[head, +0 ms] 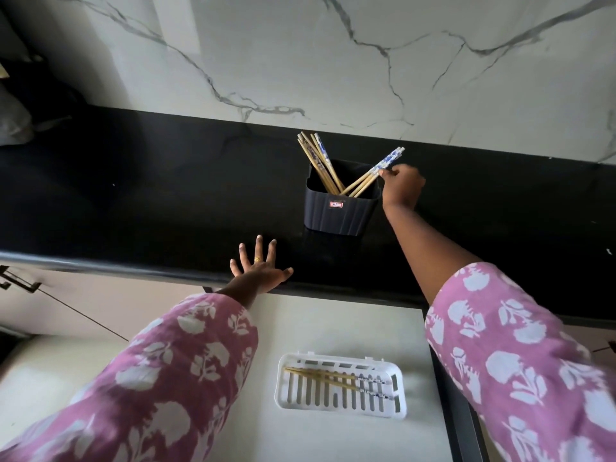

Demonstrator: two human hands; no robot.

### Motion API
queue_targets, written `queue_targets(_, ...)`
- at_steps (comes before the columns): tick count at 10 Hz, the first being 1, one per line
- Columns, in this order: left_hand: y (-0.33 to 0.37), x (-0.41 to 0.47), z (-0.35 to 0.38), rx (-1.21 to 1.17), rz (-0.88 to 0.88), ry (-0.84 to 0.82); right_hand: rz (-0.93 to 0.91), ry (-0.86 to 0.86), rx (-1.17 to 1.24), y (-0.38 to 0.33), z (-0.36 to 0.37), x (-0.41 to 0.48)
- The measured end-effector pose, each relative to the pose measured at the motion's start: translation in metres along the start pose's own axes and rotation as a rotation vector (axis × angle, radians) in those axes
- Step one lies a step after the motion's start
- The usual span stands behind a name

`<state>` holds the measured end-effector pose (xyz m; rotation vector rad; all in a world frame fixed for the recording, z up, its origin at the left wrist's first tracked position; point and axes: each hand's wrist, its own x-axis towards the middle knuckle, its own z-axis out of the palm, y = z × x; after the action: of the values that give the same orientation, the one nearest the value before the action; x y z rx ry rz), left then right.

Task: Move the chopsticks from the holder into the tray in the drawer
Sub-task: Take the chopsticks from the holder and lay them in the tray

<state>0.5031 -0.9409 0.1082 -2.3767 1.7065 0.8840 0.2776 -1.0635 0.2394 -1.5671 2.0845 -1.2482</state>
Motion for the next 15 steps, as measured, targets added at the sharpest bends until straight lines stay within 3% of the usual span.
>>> queue_targets(1, 0.0, 0.001, 0.001, 0.007, 0.001, 0.003, 0.129, -0.009, 0.044, -0.004, 0.007, 0.014)
queue_targets(6, 0.001, -0.003, -0.001, -0.029, 0.016, 0.016, 0.324, 0.112, 0.315, -0.019, -0.01, 0.024)
queue_targets(8, 0.011, -0.017, -0.019, -0.258, -0.017, 0.049, 0.382, 0.245, 0.538, -0.037, -0.057, 0.016)
queue_targets(9, 0.035, -0.029, -0.037, -0.508, 0.084, 0.099, 0.463, 0.286, 0.731, -0.045, -0.077, 0.005)
queue_targets(11, 0.104, -0.072, -0.085, -1.103, 0.401, 0.266, 0.768, 0.221, 1.216, -0.048, -0.103, -0.042)
queue_targets(12, 0.125, -0.093, -0.107, -1.282, 0.5, 0.398, 0.876, 0.195, 1.38, -0.045, -0.11, -0.067)
queue_targets(13, 0.133, -0.111, -0.115, -1.355, 0.573, 0.554, 1.003, 0.15, 1.412, -0.04, -0.116, -0.084)
queue_targets(15, 0.136, -0.137, -0.123, -1.285, 0.626, 0.646, 1.082, -0.136, 1.281, -0.023, -0.118, -0.111)
